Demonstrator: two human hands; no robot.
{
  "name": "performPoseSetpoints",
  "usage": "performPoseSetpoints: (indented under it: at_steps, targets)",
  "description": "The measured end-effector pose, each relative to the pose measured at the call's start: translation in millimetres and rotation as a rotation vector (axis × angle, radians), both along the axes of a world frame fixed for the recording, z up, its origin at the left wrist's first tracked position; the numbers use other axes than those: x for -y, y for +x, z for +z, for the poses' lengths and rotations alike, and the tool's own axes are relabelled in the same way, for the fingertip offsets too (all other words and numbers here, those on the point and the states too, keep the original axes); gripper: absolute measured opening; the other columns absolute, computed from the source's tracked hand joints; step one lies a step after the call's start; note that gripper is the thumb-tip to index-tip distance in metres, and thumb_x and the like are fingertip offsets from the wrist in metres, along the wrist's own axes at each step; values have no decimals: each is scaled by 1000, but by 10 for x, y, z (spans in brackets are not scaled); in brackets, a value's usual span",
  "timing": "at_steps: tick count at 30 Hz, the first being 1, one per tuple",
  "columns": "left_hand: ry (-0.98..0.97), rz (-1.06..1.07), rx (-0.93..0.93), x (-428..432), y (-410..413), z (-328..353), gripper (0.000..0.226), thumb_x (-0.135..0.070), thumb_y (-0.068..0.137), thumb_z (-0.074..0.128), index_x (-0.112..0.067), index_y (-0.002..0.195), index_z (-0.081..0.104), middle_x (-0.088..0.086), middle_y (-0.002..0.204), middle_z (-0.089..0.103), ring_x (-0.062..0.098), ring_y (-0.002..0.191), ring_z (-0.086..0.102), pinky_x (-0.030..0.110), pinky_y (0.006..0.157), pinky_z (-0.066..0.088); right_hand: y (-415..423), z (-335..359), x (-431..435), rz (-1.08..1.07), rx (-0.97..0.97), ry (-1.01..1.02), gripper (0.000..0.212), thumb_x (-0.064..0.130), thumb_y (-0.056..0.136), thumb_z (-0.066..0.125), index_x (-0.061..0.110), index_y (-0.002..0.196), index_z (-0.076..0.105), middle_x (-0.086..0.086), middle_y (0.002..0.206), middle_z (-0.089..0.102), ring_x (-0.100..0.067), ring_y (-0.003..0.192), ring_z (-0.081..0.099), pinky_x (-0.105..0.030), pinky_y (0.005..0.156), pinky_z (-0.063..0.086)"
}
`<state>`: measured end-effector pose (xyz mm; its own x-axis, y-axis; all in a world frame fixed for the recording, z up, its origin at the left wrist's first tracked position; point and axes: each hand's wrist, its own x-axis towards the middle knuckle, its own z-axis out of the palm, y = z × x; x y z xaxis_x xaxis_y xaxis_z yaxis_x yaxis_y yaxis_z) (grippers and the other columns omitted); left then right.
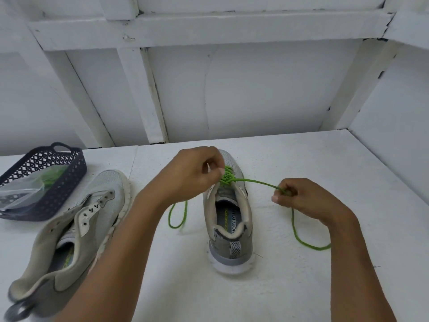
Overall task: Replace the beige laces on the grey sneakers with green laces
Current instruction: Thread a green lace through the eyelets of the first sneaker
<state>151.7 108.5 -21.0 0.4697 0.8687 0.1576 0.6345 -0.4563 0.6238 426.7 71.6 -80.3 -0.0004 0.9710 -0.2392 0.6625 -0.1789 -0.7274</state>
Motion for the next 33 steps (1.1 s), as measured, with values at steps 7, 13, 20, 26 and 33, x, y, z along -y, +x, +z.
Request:
performPoseSetpoints:
  at_steps: [7,13,20,26,33]
  targets:
    - [-19,-33,-70,32,189,-20,9,-20,94,60,-26,90,65,-11,86,64,7,76,56,13,61,41,325,-163,206,-248,98,-27,20,39,86,72,26,97,62,8,97,61,-12,92,59,-26,69,40]
    - [-18,0,-102,47,249,-54,8,-23,94,60,-23,91,66,-8,75,63,6,62,52,16,56,38,520,-292,418,-517,277,-29,18,33,90,67,19,85,57,2,86,61,-20,85,56,-30,71,39]
    - [-33,15,-122,32,313,-79,8,-22,94,60,-25,89,66,-9,73,63,8,64,53,20,56,36,490,-220,540,-259,316,-201,7,18,83,75,18,81,68,8,84,62,-12,81,58,-23,65,46]
    - [-23,16,-91,44,322,-72,7,-23,93,61,-24,89,67,-7,76,67,10,70,59,22,60,44,163,-198,483,-355,-89,1,15,1,90,56,14,85,62,-4,79,71,-14,68,66,-22,56,48]
    - [-68,28,-43,85,207,-82,7,-29,93,63,-27,88,68,-10,73,65,3,64,55,18,58,43,-333,-118,224,-574,-1214,123,16,-11,92,53,3,87,60,-13,82,62,-16,74,68,-22,67,58]
